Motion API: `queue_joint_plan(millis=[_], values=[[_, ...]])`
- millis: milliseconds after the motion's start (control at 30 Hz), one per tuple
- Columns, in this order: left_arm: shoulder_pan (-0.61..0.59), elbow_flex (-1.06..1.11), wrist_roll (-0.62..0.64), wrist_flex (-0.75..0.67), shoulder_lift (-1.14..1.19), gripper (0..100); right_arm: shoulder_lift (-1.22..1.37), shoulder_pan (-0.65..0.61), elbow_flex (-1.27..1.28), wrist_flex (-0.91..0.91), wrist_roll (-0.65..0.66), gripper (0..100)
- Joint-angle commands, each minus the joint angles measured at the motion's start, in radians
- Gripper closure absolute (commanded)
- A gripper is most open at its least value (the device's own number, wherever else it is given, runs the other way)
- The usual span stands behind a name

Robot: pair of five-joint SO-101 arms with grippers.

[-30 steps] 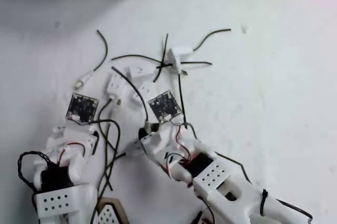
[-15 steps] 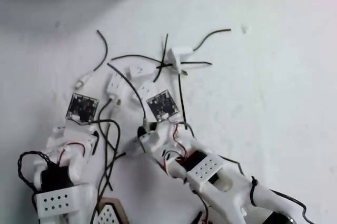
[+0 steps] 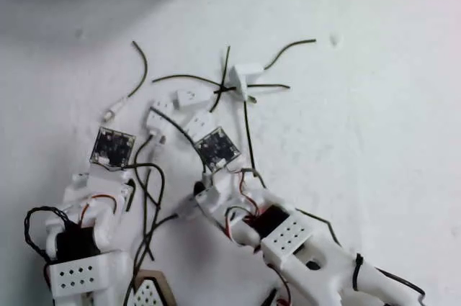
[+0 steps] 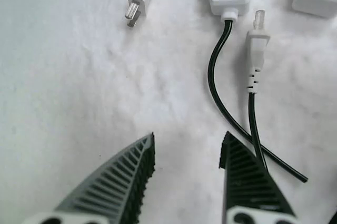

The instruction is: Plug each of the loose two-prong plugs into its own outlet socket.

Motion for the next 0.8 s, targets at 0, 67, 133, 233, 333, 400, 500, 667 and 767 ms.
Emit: queue_joint_plan(millis=[0,67,133,233,333,400,500,667,767], values=[[-0.008,-0.015,-0.003,-0.003,-0.013,79,-0.012,-0.008,0.009,0.074,0.055,98.1],[-0.008,-0.015,-0.003,-0.003,-0.013,79,-0.019,-0.008,0.009,0.099,0.081,97.8],[-0.008,-0.015,-0.003,-0.003,-0.013,79,-0.022,-0.008,0.005,0.128,0.098,97.8],[-0.008,-0.015,-0.005,-0.003,-0.013,79,-0.022,-0.008,0.005,0.165,0.1,97.8],[-0.008,-0.015,-0.005,-0.003,-0.013,79,-0.028,-0.005,0.005,0.188,0.098,97.8],[-0.008,-0.015,-0.005,-0.003,-0.013,79,-0.042,-0.005,0.005,0.208,0.098,97.8],[-0.008,-0.015,-0.005,-0.003,-0.013,79,-0.085,-0.004,0.005,0.242,0.098,97.7],[-0.008,-0.015,-0.005,-0.003,-0.013,79,-0.186,-0.004,0.005,0.271,0.1,97.7],[-0.008,-0.015,-0.005,-0.003,-0.013,79,-0.24,-0.004,0.005,0.282,0.1,96.4]])
